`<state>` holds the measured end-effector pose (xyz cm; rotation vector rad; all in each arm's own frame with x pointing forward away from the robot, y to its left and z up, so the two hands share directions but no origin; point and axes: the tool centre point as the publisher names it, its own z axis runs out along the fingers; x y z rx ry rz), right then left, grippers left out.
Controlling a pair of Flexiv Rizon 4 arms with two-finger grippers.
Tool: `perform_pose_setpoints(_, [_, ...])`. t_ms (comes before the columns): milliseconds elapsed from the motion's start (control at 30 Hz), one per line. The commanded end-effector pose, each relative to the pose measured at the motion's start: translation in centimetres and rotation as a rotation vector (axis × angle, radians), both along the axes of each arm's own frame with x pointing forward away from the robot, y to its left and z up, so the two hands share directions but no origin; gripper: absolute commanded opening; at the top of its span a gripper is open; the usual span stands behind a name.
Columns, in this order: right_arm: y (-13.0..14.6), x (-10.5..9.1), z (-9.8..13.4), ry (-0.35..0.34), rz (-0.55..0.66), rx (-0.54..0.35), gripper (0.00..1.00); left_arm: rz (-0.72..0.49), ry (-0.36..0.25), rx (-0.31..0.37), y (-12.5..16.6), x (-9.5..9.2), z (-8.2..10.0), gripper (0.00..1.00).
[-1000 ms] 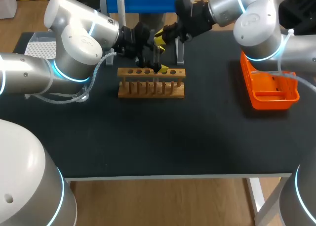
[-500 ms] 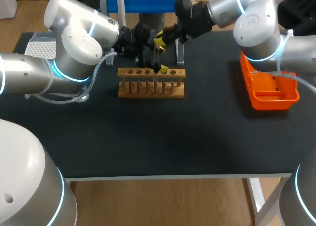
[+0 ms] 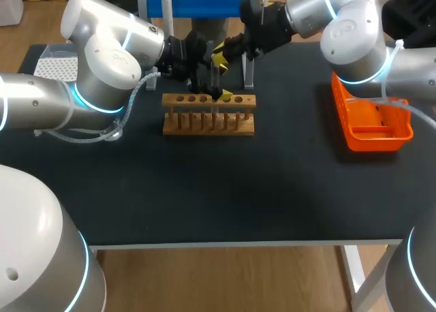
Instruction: Invert the test tube, pick up the pipette, mount the tip to pipette, aspirate from beaker and dispense into the tube, eject the tip, return the pipette, and cap with the stopper.
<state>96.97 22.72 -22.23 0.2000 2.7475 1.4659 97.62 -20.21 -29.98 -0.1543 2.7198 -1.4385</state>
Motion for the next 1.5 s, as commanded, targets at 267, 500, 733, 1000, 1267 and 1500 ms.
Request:
perform_pose_setpoints(267, [0.01, 0.2, 0.44, -0.008, 0.002, 0.004, 0.0, -0.001, 0.0, 0.001, 0.02, 0.04, 0.0, 1.0])
perform_pose_setpoints(500, [0.03, 0.22, 0.24, -0.005, 0.002, -0.001, 0.0, -0.001, 0.0, 0.001, 0.02, 0.04, 0.0, 1.0])
perform_pose_setpoints(733, [0.1, 0.2, 0.06, -0.003, 0.003, -0.005, 0.0, -0.001, 0.0, 0.001, 0.02, 0.04, 0.0, 1.0])
perform_pose_setpoints(1000, [0.14, 0.15, -0.23, -0.001, 0.005, -0.011, 0.0, -0.001, 0.0, 0.001, 0.02, 0.04, 0.0, 1.0])
perform_pose_setpoints(1267, [0.18, 0.28, 0.03, -0.006, 0.001, 0.0, 0.0, -0.001, 0.0, 0.001, 0.02, 0.04, 0.0, 1.0])
perform_pose_setpoints(1500, [0.2, 0.44, 0.3, -0.014, -0.002, 0.005, 0.0, -0.001, 0.0, 0.001, 0.02, 0.04, 0.0, 1.0])
